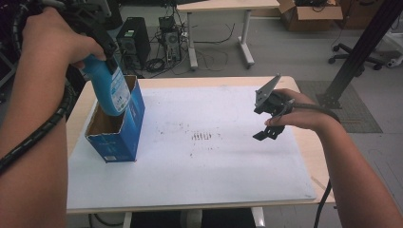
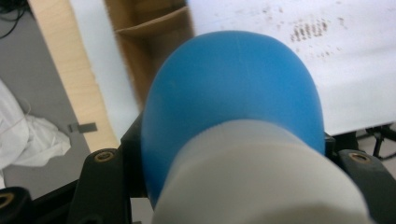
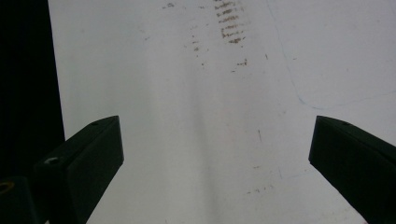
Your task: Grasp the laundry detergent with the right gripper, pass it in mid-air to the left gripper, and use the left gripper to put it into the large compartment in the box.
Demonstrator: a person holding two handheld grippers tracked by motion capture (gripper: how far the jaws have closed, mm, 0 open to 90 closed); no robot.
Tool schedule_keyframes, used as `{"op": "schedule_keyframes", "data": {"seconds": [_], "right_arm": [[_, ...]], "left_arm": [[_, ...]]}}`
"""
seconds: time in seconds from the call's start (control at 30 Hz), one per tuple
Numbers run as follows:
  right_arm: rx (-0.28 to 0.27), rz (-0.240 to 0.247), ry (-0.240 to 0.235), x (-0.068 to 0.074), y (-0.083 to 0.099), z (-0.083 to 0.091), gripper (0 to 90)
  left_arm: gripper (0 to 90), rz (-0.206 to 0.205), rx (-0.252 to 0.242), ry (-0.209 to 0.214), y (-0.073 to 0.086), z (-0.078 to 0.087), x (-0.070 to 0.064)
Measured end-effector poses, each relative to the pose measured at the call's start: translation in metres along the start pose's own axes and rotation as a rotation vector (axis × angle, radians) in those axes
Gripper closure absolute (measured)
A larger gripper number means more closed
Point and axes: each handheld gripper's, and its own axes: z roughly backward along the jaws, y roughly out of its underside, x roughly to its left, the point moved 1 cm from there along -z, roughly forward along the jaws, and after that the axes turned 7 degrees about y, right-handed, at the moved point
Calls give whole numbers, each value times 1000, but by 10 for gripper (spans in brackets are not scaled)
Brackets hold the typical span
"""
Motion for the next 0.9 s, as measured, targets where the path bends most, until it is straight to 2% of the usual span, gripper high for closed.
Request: {"op": "schedule_keyframes", "data": {"seconds": [0.1,0.2,0.33,0.47,0.6,0.7,0.9], "right_arm": [[28,6,-5,-2,-3,1,33],[47,12,-11,-2,-7,2,34],[76,19,-39,-3,-10,6,37],[110,25,-81,-4,-14,10,36],[143,33,-93,-5,-19,12,36],[166,38,-120,-4,-23,14,37],[177,44,-127,-3,-24,14,38]], "left_arm": [[394,32,-8,-9,0,-4,8],[394,66,-21,0,0,-9,19],[394,101,-6,2,-1,-17,30],[394,108,4,-10,-2,-27,35],[394,115,6,-7,-4,-36,41],[394,123,14,-4,-6,-45,46],[393,138,26,5,-8,-61,53]]}}
